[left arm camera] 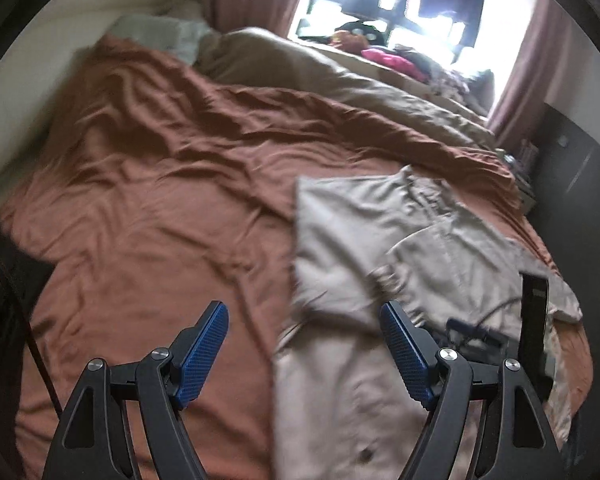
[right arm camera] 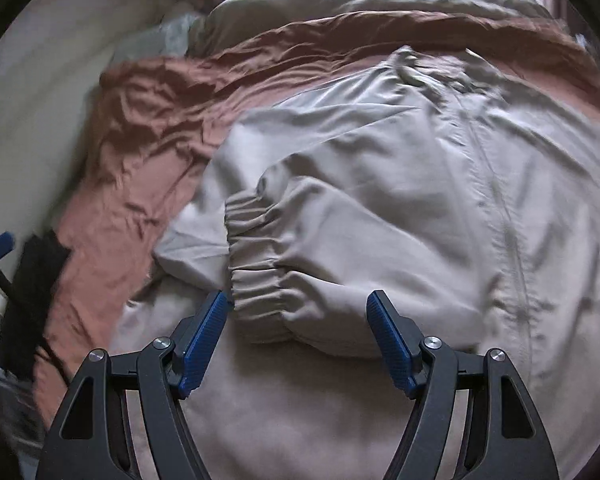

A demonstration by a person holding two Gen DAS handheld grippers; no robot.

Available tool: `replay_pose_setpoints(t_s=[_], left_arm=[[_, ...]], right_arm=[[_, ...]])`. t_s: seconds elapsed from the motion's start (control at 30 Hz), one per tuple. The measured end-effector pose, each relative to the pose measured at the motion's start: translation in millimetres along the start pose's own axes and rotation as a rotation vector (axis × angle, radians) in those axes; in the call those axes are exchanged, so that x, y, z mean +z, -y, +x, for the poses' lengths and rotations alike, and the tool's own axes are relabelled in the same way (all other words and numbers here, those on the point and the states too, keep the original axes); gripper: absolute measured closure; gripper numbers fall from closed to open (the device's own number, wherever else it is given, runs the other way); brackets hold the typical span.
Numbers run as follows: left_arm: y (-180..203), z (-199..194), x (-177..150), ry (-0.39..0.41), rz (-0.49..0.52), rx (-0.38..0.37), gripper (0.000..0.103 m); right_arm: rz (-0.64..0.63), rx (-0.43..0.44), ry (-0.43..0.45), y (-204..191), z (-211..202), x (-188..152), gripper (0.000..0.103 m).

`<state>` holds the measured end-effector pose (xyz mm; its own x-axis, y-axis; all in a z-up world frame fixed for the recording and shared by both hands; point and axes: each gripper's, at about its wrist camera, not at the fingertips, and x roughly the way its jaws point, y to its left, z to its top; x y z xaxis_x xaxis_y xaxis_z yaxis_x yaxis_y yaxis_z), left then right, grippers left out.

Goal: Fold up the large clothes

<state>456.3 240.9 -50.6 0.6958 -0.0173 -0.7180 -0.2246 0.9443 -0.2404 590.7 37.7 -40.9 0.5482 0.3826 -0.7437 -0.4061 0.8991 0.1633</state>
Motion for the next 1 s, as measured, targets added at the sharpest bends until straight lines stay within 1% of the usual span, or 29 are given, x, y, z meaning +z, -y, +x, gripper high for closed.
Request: replay_pose_setpoints(t_s=[0.07,0.17,0.23,0.27,0.3,0.33,0.37,0.47,0.57,0.67,0.77,0.9,1.0], left_arm=[[-14.6,-1.0,-13.7,-0.009,-0.016,0.017,0.023],[-32.1,-0.1,-30.4,-0.025,-0.051,0.026,0.023],[-41.8,2.3,-41.2,-0.037,-0.079,0.027,0.023],[-44.9,4.6,-45.0,-0.046,-0.086,0.029,0.023],[-47.1,7.0,-47.6,-0.056,-0.092,0.032,0.024],[-46.9,8.8,-48.8,-0.062,-0.095,0.034,0.024],[-46.1,10.4,-50.0,-0.065,-0.096,0.035,0.024],[-39.5,13.0,-46.7,-0.062,-0.084,0.039,0.024],[-28.3,17.9,-41.3,-0.062,-0.062,0.076,0.024],[-17.0,27.7,-37.4,-0.076,-0.038,0.074,0.024],[-6.4,38.4,-34.4,-0.092,-0.01,0.086,0.024],[0.5,52.5,-33.2,-0.115,-0.001,0.081,0.024],[3.4,61.5,-31.8,-0.127,-0.003,0.087,0.024]], right_arm=[[-0.045,-0.039,-0.019,-12.0,15.6,-0.9,0.032],[-0.092,-0.115,-0.073,-23.4,41.7,-6.8,0.032],[-0.169,-0.187,-0.069,-36.1,52.6,-9.7,0.032],[-0.191,-0.211,-0.068,-39.6,56.7,-10.5,0.035],[-0.194,-0.214,-0.061,-39.9,57.9,-11.0,0.043],[-0.188,-0.21,-0.052,-37.5,57.1,-10.5,0.06],[-0.171,-0.192,-0.05,-35.0,55.5,-9.7,0.069],[-0.114,-0.143,-0.025,-23.0,37.8,-8.9,0.077],[-0.062,-0.097,0.009,-6.0,16.0,-4.7,0.077],[-0.005,-0.045,0.04,14.4,-5.5,-2.9,0.077],[0.055,-0.057,0.087,38.3,-26.4,-3.2,0.078],[0.133,-0.059,0.136,81.4,-52.3,-6.1,0.078],[0.205,-0.099,0.155,113.4,-64.5,-9.8,0.078]])
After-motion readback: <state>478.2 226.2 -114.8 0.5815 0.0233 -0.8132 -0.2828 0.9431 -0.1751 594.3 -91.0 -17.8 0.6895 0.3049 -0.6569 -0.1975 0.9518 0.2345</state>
